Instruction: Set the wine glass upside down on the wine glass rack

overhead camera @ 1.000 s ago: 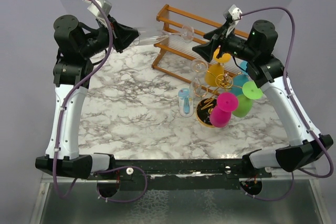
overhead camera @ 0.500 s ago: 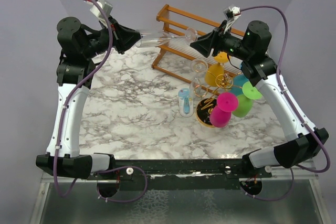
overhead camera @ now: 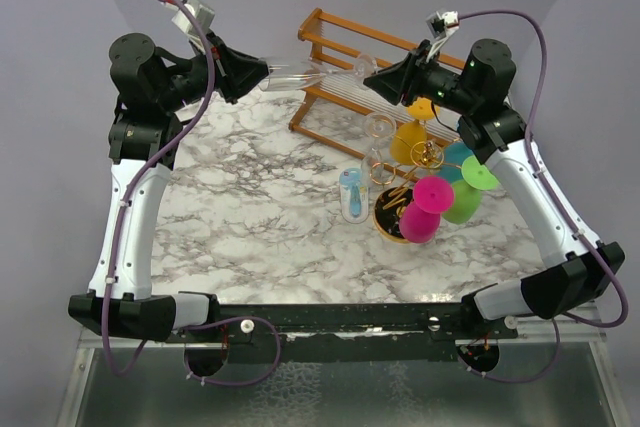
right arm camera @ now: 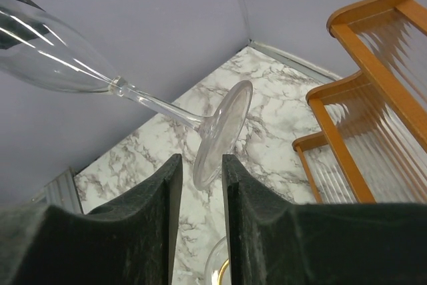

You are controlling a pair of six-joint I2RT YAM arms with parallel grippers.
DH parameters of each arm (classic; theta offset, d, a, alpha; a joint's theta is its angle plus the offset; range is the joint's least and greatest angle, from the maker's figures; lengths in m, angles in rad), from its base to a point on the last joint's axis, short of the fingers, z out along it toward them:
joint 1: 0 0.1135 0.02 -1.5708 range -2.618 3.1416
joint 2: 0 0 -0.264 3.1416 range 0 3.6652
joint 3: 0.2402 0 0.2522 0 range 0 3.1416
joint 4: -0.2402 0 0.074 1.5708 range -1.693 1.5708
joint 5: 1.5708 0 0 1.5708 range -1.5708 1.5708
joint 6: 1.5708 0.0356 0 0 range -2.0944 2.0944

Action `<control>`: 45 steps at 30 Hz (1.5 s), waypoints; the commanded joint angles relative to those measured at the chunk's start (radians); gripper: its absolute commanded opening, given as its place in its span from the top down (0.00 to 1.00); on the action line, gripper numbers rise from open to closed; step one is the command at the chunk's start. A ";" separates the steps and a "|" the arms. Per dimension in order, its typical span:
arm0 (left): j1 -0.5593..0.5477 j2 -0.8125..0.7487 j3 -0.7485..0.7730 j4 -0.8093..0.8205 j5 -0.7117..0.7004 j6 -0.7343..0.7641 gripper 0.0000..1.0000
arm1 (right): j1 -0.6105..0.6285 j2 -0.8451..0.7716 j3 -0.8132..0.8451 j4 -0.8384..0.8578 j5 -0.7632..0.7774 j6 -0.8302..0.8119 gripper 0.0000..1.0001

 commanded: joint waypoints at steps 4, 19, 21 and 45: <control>-0.012 -0.028 -0.017 0.064 0.035 -0.022 1.00 | -0.001 0.018 0.009 0.028 0.001 0.019 0.80; -0.013 -0.060 0.004 -0.139 -0.089 0.181 0.57 | -0.002 -0.078 -0.039 0.001 0.219 -0.203 0.99; -0.013 -0.066 0.026 -0.200 -0.155 0.259 0.47 | -0.002 -0.094 -0.042 -0.008 0.253 -0.263 0.99; -0.009 -0.071 0.035 -0.308 -0.356 0.431 0.04 | 0.018 -0.180 0.064 -0.737 -0.322 -1.365 0.99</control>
